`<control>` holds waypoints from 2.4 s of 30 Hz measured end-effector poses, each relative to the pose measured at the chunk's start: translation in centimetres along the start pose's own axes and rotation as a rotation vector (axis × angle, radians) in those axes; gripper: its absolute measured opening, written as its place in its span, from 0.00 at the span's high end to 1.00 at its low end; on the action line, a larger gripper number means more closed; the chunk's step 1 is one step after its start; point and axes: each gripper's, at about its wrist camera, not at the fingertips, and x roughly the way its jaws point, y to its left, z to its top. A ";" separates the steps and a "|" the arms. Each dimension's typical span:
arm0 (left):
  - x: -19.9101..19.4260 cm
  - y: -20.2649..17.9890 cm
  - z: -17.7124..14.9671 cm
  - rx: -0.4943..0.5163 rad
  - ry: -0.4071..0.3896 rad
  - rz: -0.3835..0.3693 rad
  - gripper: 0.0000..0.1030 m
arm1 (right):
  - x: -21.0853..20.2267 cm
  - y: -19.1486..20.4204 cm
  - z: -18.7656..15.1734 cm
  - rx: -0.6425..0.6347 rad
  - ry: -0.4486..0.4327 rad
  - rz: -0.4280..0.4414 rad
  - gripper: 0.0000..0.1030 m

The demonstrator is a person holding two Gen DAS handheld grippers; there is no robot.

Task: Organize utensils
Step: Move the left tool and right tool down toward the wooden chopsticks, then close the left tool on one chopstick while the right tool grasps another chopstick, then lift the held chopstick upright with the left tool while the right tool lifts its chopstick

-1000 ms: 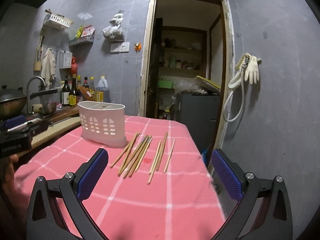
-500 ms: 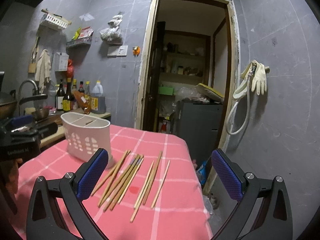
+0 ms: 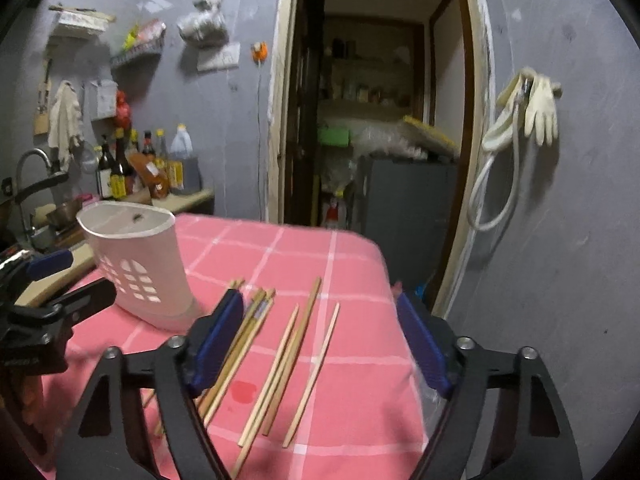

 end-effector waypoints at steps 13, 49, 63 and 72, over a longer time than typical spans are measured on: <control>6.3 1.2 -1.6 -0.035 0.289 -0.074 0.52 | 7.3 -2.1 -2.4 0.106 0.326 0.066 0.56; 8.9 4.0 -0.6 -0.236 0.602 -0.172 0.96 | 10.8 -3.4 -3.2 0.268 0.517 0.168 0.97; 8.1 3.3 -0.6 -0.155 0.640 -0.156 0.94 | 8.8 -3.2 -4.1 0.273 0.498 0.200 0.97; 9.3 2.7 -0.2 -0.182 0.643 -0.133 0.96 | 8.4 -3.2 -4.4 0.297 0.493 0.210 0.97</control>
